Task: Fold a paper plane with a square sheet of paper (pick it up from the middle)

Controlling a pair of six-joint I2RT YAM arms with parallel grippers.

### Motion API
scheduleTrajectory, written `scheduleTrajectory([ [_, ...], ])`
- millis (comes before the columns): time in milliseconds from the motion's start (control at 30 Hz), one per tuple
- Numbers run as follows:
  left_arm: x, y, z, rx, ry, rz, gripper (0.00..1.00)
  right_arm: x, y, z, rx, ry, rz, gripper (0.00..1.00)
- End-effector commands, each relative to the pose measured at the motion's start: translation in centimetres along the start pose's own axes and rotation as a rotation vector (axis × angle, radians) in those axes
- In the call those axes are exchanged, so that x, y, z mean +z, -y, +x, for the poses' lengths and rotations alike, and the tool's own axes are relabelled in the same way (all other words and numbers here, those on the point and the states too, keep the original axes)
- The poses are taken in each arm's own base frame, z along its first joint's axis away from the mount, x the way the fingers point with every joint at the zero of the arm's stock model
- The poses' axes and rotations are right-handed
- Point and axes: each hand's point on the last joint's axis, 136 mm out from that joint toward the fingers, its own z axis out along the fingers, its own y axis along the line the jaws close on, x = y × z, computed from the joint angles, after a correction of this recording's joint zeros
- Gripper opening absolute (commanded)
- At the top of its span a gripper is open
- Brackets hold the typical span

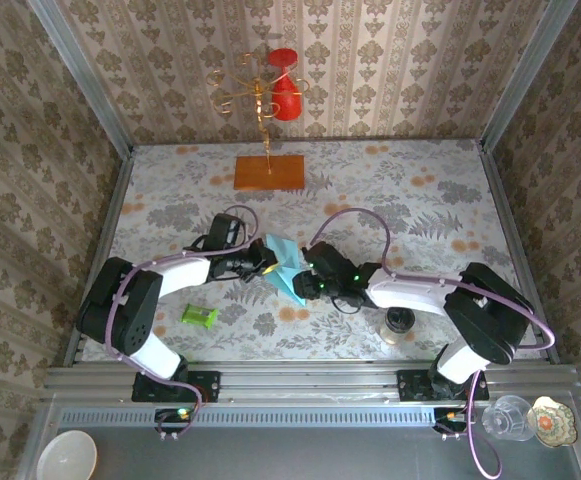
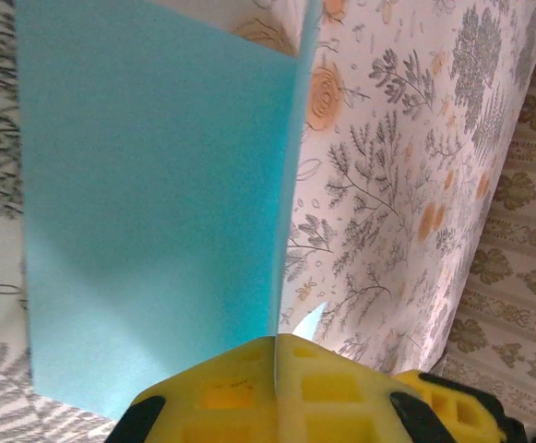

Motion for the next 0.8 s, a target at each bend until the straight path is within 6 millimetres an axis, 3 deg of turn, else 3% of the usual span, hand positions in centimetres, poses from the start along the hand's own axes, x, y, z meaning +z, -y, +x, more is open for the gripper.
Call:
scheduleTrajectory([
  [0,-0.4,0.1,0.0,0.009,0.014,-0.055,0.01,-0.9,-0.1,-1.1,-0.157,0.078,0.151,0.42],
  [233,-0.4,0.6,0.1,0.005,0.013,-0.063,0.01,1.3,-1.8,-0.2,-0.275,0.053,0.256,0.42],
  [767,-0.5,0.6,0.3,-0.003,0.011,-0.062,0.01,3.6,-1.9,0.3,-0.306,0.044,0.295,0.41],
])
